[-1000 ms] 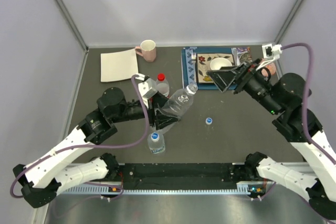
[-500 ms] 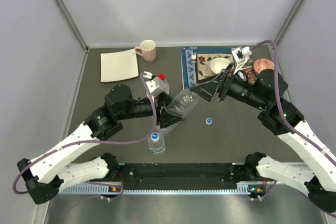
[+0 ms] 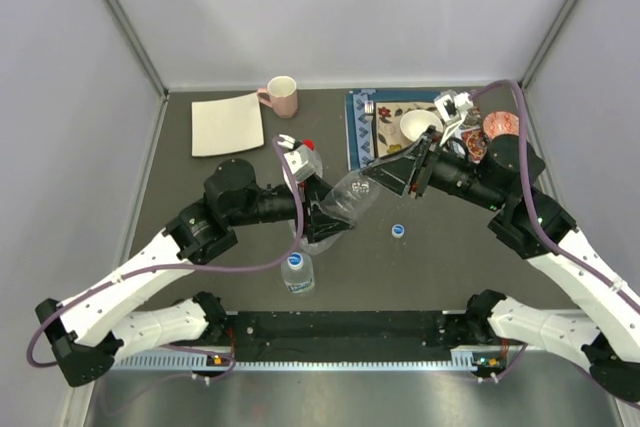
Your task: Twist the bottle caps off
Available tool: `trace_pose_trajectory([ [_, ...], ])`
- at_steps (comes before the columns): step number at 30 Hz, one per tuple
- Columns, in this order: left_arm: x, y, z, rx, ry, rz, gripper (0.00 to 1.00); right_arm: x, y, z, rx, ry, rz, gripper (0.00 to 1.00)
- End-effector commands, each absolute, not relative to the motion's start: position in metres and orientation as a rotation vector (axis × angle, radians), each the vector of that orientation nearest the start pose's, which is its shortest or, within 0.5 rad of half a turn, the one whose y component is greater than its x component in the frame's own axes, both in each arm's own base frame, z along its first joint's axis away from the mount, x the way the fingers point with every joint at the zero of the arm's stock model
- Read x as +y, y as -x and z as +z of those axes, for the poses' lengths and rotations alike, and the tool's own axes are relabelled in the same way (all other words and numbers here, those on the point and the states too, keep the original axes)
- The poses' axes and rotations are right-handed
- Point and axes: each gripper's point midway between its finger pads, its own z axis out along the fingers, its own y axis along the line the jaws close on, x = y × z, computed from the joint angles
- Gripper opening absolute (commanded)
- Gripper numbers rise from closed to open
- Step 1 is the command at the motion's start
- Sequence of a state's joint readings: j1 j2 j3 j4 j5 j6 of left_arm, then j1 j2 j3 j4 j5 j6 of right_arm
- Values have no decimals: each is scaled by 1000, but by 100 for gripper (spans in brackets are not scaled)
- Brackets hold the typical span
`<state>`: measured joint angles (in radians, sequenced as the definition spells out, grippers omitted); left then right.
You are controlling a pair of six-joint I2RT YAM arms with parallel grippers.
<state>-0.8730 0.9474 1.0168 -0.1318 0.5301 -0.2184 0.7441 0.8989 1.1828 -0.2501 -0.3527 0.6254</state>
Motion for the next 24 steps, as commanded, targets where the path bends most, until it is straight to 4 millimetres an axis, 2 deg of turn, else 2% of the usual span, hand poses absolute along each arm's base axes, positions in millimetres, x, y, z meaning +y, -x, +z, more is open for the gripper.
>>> trace_pose_trajectory([
  [1,-310,-133,390,1365,-948,-1256,56,266,-163,426,1614,428,1326,34],
  [5,-310,-137,390,1372,-929,-1240,67,263,-162,428,1607,428,1315,18],
  [6,-309,-139,392,1372,-916,-1230,69,261,-162,430,1607,427,1310,10],
  [8,-307,-140,394,1370,-904,-1218,74,259,-161,434,1598,425,1299,0],
  [9,-306,-142,394,1373,-898,-1209,79,257,-161,433,1605,422,1291,0],
  [11,-303,-149,393,1391,-882,-1159,82,252,-164,439,1591,406,1256,0],
  [13,-294,-160,401,1402,-835,-1076,99,245,-169,437,1610,393,1190,0],
  [14,-289,-163,397,1431,-845,-1026,99,235,-176,446,1598,344,1129,0],
  [16,-277,-167,415,1408,-807,-966,99,222,-186,441,1635,316,1015,0],
  [17,-269,-174,419,1413,-772,-909,99,208,-195,450,1624,256,936,0],
  [18,-262,-175,423,1413,-749,-882,99,196,-205,448,1639,202,851,0],
  [19,-250,-174,432,1393,-713,-859,99,185,-215,431,1707,185,733,0],
  [20,-237,-182,436,1403,-633,-807,99,162,-232,430,1711,81,579,0],
  [22,-219,-187,434,1407,-536,-764,99,138,-254,410,1759,42,326,0],
  [23,-202,-181,442,1374,-469,-762,99,110,-266,401,1762,-50,130,0],
  [24,-194,-186,429,1390,-428,-724,99,99,-271,394,1765,-86,31,0],
])
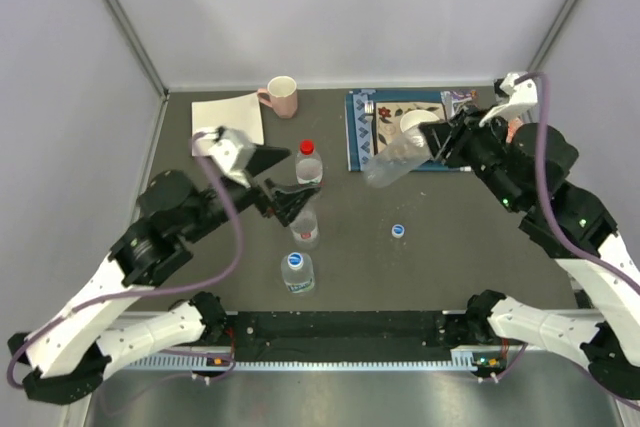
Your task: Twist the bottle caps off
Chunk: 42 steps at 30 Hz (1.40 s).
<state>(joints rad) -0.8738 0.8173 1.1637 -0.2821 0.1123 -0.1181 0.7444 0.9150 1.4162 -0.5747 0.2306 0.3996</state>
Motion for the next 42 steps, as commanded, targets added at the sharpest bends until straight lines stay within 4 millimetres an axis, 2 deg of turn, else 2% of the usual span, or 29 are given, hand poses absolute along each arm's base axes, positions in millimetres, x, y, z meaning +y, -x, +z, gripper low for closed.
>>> trace_pose_trajectory([
  [1,-178,-180,437,1349,-385,-720,99,91,-275,388,1770,-119,-35,0],
  [2,-171,-180,433,1349,-360,-700,99,88,-282,375,1790,-133,-76,0],
  [3,-161,-186,424,1370,-313,-655,99,91,-286,368,1806,-137,-65,0],
  [4,-150,-182,422,1369,-291,-641,99,94,-290,360,1821,-150,-35,0],
  [5,-145,-182,418,1380,-274,-628,99,99,-297,343,1861,-138,-21,0],
  [7,-134,-181,411,1401,-242,-601,99,99,-304,328,1885,-167,-16,0],
  [8,-131,-180,404,1430,-241,-590,99,96,-308,313,1913,-171,-43,0],
  [10,-126,-177,396,1450,-236,-584,99,97,-315,304,1910,-177,-50,0],
  [11,-124,-175,391,1469,-231,-583,99,96,-316,290,1922,-174,-75,0],
  [13,-120,-171,385,1467,-230,-589,99,97,-323,286,1895,-175,-75,0],
  [15,-120,-166,381,1453,-251,-605,99,91,-325,269,1897,-178,-129,0],
  [16,-115,-161,385,1424,-244,-619,99,92,-330,271,1864,-195,-123,0],
  [17,-113,-159,386,1407,-243,-623,99,87,-331,260,1868,-202,-158,0],
  [19,-106,-154,390,1367,-227,-637,99,84,-337,262,1822,-234,-163,0],
  [22,-100,-153,388,1360,-209,-626,99,76,-343,250,1813,-250,-189,0],
  [30,-110,-157,375,1401,-220,-642,99,69,-360,227,1841,-294,-178,0],
  [42,-132,-165,365,1442,-260,-665,99,71,-360,195,1912,-294,-187,0],
])
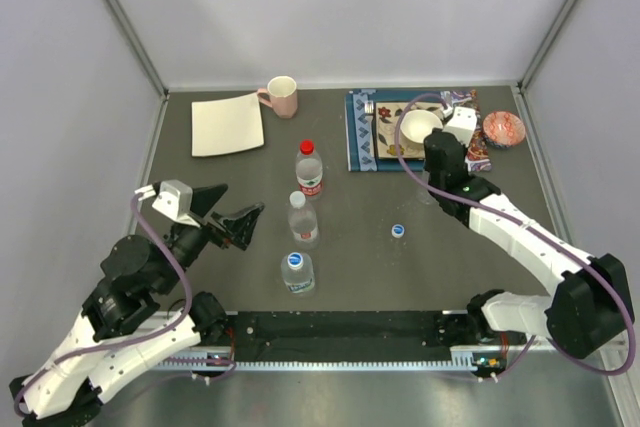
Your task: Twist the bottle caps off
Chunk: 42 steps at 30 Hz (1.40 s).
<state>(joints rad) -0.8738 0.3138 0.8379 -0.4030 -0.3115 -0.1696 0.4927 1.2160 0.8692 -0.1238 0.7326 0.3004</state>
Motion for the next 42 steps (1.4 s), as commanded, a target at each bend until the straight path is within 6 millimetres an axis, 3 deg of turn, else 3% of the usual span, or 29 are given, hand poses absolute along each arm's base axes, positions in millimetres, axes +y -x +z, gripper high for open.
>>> trace_pose_trajectory([
  [1,-132,-165,365,1443,-261,-667,99,72,-359,193,1920,-291,-182,2],
  [7,-134,-167,364,1443,-260,-664,99,73,-354,193,1943,-289,-164,39],
  [12,-140,-168,362,1464,-282,-671,99,74,-352,190,1965,-288,-164,54],
  [24,-144,-169,359,1472,-290,-677,99,78,-353,194,1970,-282,-143,59],
  [27,-145,-169,360,1469,-292,-685,99,79,-353,196,1973,-278,-134,65],
  [31,-146,-169,359,1473,-292,-688,99,81,-353,201,1971,-275,-116,72],
  [42,-148,-169,357,1480,-297,-693,99,84,-348,220,1944,-283,-58,77],
])
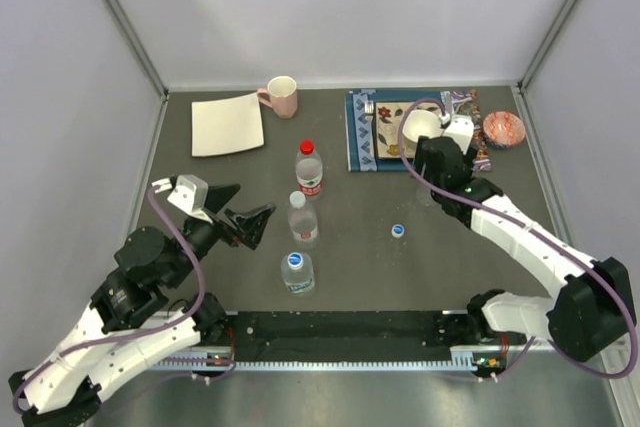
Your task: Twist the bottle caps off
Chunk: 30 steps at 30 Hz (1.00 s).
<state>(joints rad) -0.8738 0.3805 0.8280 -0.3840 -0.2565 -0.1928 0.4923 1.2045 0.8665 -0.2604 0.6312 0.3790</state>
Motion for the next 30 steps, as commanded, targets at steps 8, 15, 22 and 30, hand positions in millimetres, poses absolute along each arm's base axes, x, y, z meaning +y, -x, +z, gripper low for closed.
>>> trace_pose_trajectory([
  [8,-147,-170,356,1480,-288,-685,99,93,-325,251,1967,-266,68,79],
  [15,-134,-186,341,1579,-210,-565,99,158,-280,300,1908,15,429,80],
  [22,-97,-204,327,1678,52,-381,99,253,-247,319,1854,339,702,80],
  [30,-102,-198,310,1759,73,-422,99,307,-290,347,1804,371,715,81],
])
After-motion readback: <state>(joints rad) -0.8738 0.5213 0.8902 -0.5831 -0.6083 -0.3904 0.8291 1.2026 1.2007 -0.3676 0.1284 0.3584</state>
